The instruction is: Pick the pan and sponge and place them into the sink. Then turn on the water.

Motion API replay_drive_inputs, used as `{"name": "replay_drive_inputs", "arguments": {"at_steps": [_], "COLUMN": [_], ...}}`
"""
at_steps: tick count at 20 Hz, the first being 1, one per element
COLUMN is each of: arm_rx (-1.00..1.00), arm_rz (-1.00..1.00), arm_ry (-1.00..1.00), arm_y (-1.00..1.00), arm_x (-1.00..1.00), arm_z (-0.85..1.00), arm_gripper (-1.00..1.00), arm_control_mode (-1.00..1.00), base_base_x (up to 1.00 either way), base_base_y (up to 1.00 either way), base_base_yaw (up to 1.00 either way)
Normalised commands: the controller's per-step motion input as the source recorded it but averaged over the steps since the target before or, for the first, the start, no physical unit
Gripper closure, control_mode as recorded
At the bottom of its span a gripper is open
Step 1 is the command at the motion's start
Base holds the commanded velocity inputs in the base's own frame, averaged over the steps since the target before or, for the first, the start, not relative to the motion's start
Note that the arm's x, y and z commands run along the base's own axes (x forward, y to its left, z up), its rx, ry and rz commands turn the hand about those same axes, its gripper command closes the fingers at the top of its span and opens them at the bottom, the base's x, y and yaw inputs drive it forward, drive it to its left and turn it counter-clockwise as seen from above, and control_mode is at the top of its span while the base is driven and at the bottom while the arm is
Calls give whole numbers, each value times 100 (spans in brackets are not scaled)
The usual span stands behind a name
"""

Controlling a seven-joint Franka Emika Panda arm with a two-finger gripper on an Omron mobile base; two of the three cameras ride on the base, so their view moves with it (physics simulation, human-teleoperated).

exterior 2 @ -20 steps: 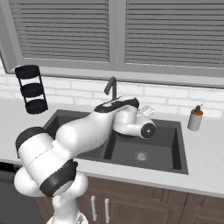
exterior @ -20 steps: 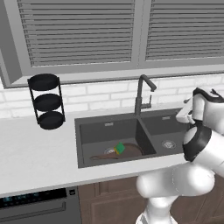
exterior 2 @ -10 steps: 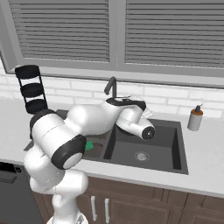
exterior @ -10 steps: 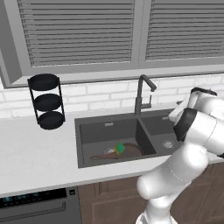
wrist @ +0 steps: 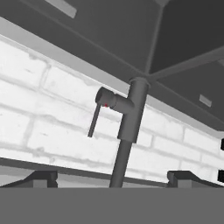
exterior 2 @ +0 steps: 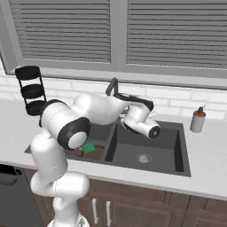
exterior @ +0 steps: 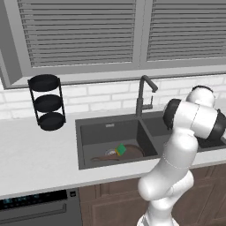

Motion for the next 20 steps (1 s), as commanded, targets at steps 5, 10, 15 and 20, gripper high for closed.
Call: {"name": "replay_drive_inputs", "arguments": {"at_steps": [5, 10, 15, 20], "arm_rx": [2, 0, 0, 1], "arm_rz": [0, 0, 0, 0], "arm_ry": [-2, 0, 0, 0], "arm_y": [17, 31, 28, 14], "arm_x": [30, 17, 5, 14], "arm_z": [-16, -19, -2, 0], "arm_gripper": [-100, -100, -100, -100], "arm_control_mode": [-100, -100, -100, -100], "base_base_x": [0, 0, 0, 0], "base_base_y": [0, 0, 0, 0], "base_base_yaw": [0, 0, 0, 0]}}
